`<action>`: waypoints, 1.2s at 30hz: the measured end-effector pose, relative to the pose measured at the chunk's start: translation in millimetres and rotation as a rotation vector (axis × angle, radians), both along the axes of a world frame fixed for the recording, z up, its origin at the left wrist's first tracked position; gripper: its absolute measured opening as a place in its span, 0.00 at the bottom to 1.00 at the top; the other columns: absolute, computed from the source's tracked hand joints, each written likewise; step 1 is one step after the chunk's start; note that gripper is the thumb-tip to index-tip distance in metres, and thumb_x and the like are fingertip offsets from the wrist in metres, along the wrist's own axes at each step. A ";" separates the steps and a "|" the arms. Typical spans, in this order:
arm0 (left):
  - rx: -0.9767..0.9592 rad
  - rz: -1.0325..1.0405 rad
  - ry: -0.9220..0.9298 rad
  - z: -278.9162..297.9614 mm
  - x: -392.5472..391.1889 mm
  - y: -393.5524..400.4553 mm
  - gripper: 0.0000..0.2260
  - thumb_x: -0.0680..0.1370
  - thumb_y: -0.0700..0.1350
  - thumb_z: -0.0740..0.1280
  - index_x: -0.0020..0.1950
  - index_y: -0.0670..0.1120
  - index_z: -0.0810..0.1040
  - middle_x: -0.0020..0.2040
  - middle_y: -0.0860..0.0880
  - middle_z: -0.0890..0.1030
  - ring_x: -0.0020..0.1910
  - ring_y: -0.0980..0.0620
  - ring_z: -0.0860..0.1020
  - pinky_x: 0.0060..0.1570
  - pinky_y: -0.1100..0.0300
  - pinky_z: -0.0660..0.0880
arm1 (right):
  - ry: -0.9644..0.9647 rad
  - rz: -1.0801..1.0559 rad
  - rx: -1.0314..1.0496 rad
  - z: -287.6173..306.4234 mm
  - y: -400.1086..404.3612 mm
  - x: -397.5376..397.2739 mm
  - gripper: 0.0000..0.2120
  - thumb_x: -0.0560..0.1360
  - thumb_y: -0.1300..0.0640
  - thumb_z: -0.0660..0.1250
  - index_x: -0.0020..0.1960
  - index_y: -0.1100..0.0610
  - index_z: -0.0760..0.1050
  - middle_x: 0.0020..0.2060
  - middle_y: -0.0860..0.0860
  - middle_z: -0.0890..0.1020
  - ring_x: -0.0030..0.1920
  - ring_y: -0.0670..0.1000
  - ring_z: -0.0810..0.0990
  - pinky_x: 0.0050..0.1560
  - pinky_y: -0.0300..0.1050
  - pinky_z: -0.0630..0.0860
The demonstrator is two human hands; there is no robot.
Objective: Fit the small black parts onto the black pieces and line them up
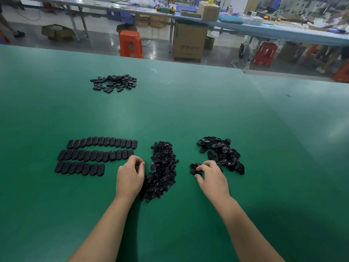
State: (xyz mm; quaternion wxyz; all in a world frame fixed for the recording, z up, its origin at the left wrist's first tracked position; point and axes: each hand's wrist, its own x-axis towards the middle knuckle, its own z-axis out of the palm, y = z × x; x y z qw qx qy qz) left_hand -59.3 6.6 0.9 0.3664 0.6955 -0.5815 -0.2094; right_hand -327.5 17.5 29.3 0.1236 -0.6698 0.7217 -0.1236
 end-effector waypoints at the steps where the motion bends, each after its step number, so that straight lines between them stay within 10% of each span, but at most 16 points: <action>1: 0.001 0.002 -0.001 0.4 -0.1 0.2 0.05 0.81 0.46 0.65 0.46 0.53 0.73 0.35 0.55 0.79 0.37 0.45 0.77 0.36 0.48 0.76 | 0.004 -0.012 -0.003 -0.4 0.4 -1.0 0.12 0.81 0.50 0.67 0.63 0.51 0.79 0.63 0.46 0.73 0.57 0.48 0.76 0.47 0.40 0.72; 18: -0.011 0.013 -0.006 8.1 -0.7 2.9 0.05 0.78 0.42 0.70 0.45 0.51 0.78 0.37 0.59 0.79 0.33 0.56 0.77 0.45 0.53 0.78 | -0.078 -0.158 0.108 1.6 -0.5 -1.5 0.10 0.79 0.46 0.69 0.56 0.49 0.74 0.52 0.45 0.69 0.36 0.43 0.74 0.30 0.39 0.65; 24: 0.008 0.025 0.007 5.6 0.0 1.0 0.06 0.78 0.41 0.69 0.49 0.52 0.81 0.39 0.60 0.80 0.31 0.57 0.77 0.33 0.65 0.70 | -0.522 -0.152 0.053 0.3 1.1 4.2 0.07 0.78 0.55 0.72 0.53 0.49 0.75 0.45 0.45 0.79 0.39 0.42 0.76 0.36 0.33 0.71; 28: 0.024 0.031 0.032 4.5 0.9 0.3 0.08 0.78 0.41 0.70 0.56 0.50 0.83 0.43 0.58 0.82 0.41 0.56 0.79 0.44 0.56 0.77 | -0.981 -0.160 0.091 0.6 1.6 19.3 0.07 0.79 0.61 0.70 0.55 0.53 0.80 0.42 0.49 0.83 0.34 0.43 0.78 0.35 0.37 0.76; 32: 0.038 0.028 0.060 7.1 1.1 1.3 0.05 0.78 0.43 0.71 0.51 0.51 0.85 0.41 0.57 0.83 0.38 0.52 0.79 0.46 0.51 0.79 | -1.102 -0.207 0.064 -4.7 -0.6 34.1 0.04 0.81 0.58 0.68 0.49 0.53 0.82 0.32 0.48 0.82 0.32 0.45 0.78 0.37 0.42 0.79; 36: -0.013 0.035 0.083 7.1 2.9 2.7 0.04 0.77 0.42 0.72 0.49 0.50 0.86 0.40 0.59 0.82 0.35 0.61 0.77 0.37 0.66 0.72 | -1.020 -0.170 0.012 -14.6 1.2 44.0 0.07 0.83 0.58 0.64 0.49 0.54 0.79 0.38 0.50 0.85 0.34 0.49 0.83 0.41 0.49 0.84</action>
